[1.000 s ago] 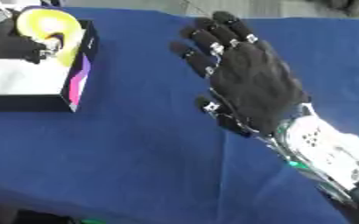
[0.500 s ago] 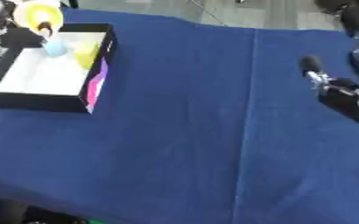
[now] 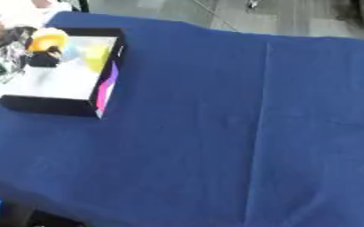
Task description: Pick up the objects with one hand, pass them to the other hand, and then place them into the box on the other side of the table.
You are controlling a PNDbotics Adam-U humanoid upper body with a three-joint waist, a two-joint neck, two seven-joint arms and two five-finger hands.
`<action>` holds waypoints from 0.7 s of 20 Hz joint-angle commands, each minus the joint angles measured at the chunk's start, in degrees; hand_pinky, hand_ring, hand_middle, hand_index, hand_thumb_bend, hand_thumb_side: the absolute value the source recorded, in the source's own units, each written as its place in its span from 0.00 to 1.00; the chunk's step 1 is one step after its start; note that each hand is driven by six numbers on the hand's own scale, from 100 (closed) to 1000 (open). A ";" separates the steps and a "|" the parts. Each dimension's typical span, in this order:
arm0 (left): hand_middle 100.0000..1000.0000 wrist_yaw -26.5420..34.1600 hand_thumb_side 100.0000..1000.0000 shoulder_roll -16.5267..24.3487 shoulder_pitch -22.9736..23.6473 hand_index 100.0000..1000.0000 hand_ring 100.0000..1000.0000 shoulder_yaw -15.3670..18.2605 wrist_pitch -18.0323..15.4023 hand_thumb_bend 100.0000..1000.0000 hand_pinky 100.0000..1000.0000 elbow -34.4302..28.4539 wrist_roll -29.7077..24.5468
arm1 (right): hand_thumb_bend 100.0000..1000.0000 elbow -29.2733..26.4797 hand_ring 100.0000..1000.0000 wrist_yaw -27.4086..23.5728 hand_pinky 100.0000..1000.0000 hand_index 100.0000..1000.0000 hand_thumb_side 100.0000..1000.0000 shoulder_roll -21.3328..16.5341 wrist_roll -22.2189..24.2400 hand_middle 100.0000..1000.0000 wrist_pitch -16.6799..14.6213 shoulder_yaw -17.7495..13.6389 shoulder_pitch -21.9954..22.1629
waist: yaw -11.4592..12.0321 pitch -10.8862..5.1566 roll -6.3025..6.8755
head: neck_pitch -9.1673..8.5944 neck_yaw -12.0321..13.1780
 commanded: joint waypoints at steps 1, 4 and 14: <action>0.89 -7.09 0.58 1.45 -1.08 0.96 0.96 1.39 1.51 0.86 1.00 0.57 -5.87 | 0.14 -0.90 0.81 -1.61 0.81 0.84 0.00 -2.33 -1.44 0.79 0.23 -1.62 -0.21 | 0.12 -1.19 0.30 | -0.54 0.02; 0.88 -11.13 0.68 1.37 -1.22 0.96 0.95 2.59 2.23 0.81 0.99 -0.55 -10.24 | 0.14 -0.90 0.81 -2.12 0.81 0.84 0.00 -2.48 -2.16 0.79 0.37 -1.90 0.29 | 0.30 -1.27 0.28 | -0.32 -0.13; 0.85 -15.08 0.08 2.38 -0.82 0.96 0.94 4.12 1.21 0.62 0.98 -5.65 -17.26 | 0.13 -0.90 0.81 -3.03 0.81 0.84 0.00 -2.60 -3.49 0.79 0.72 -2.40 0.84 | 0.63 -1.49 0.55 | 0.03 -0.49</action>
